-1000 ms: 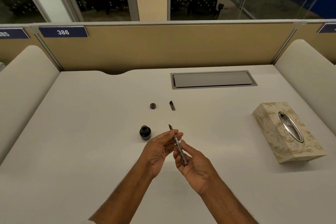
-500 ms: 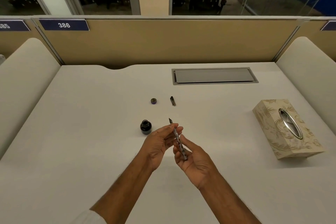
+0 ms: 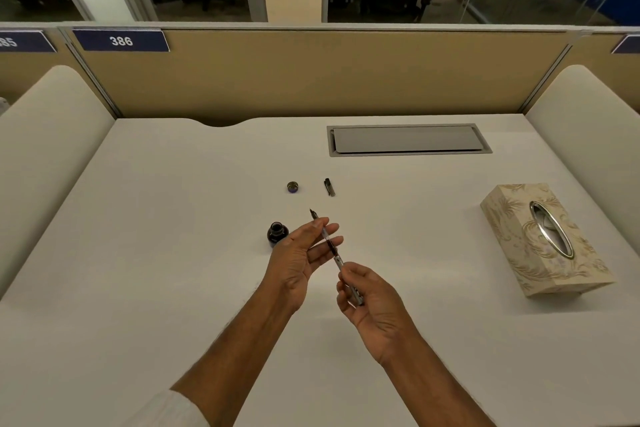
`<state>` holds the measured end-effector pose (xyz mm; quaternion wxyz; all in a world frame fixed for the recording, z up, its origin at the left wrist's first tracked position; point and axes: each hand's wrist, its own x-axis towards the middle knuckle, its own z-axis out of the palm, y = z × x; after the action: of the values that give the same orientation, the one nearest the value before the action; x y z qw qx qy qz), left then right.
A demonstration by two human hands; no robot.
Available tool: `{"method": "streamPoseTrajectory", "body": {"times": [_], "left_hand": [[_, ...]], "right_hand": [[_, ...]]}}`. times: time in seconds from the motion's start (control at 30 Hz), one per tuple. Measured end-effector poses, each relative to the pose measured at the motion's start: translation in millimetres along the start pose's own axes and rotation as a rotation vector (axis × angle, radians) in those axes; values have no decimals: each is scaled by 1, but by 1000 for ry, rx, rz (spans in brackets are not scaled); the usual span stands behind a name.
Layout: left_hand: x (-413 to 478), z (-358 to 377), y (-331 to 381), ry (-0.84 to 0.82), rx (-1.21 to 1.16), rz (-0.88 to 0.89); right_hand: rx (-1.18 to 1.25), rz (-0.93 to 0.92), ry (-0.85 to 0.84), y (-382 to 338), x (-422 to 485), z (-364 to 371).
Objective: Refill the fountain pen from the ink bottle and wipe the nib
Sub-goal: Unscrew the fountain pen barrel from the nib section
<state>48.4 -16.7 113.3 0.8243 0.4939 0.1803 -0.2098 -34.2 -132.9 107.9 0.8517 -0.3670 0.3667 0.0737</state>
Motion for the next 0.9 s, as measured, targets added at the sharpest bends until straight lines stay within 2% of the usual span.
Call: {"method": "streamPoseTrajectory", "body": {"times": [0.23,0.37,0.57,0.7,0.9], "left_hand": [[5,-2,12,68,-50,67],[4,-2,13,75,-79,58],[0,-6,4,68,-86,2],[-1,-9,1,72,-79,-11],[-2,-14,-3,63,-81,-19]], "right_hand": [[-111,-120,26,10,3,-26],[-340,-266,187,16,18,-35],[-842,-661,400,31,56,-37],[-1081,-744,479,42,77,-40],[-1243,-811,520,50,93,-38]]}}
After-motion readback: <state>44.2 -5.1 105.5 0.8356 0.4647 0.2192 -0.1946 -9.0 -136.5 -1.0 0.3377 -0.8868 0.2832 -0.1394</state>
